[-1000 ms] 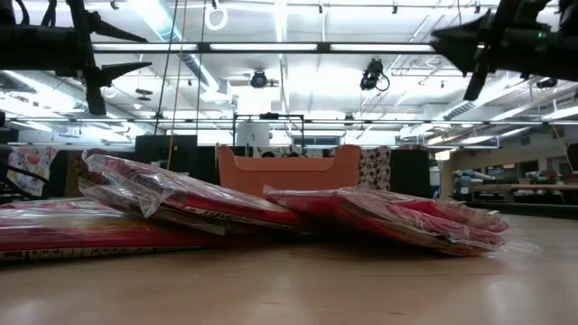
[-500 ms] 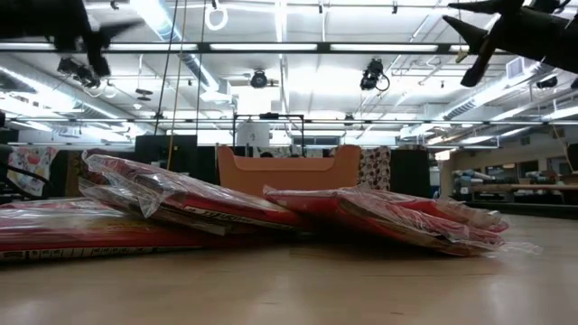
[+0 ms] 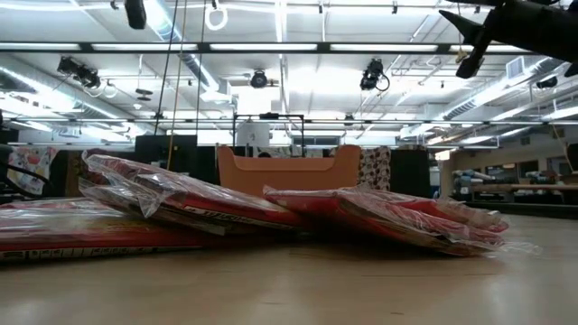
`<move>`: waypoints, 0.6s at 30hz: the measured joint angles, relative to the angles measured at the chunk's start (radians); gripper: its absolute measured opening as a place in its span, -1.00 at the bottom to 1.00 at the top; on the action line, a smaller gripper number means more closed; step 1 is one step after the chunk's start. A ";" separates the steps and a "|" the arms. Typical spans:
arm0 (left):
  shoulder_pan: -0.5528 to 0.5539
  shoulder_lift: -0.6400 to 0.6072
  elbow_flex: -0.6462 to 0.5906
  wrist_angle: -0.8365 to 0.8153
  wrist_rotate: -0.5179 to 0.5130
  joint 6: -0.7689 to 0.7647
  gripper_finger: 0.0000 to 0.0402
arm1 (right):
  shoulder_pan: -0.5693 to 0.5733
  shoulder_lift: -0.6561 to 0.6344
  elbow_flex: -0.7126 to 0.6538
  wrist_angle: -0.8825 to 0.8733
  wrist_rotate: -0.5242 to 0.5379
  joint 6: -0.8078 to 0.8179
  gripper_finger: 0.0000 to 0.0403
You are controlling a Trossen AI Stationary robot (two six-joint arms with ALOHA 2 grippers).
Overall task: Sort popcorn bags into baskets
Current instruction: Put the popcorn bag into the orange bin
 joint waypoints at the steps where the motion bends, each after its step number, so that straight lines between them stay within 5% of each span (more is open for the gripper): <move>1: -0.002 0.026 0.007 -0.026 0.020 -0.020 -0.20 | 0.000 0.006 0.000 -0.001 -0.008 0.012 -0.58; 13: -0.068 0.275 0.021 -0.128 0.207 -0.159 -0.08 | 0.024 0.047 0.001 -0.021 -0.100 0.065 -0.59; 18: -0.102 0.342 0.033 -0.147 0.278 -0.228 -0.08 | 0.025 0.047 0.060 -0.227 -0.103 0.087 -0.59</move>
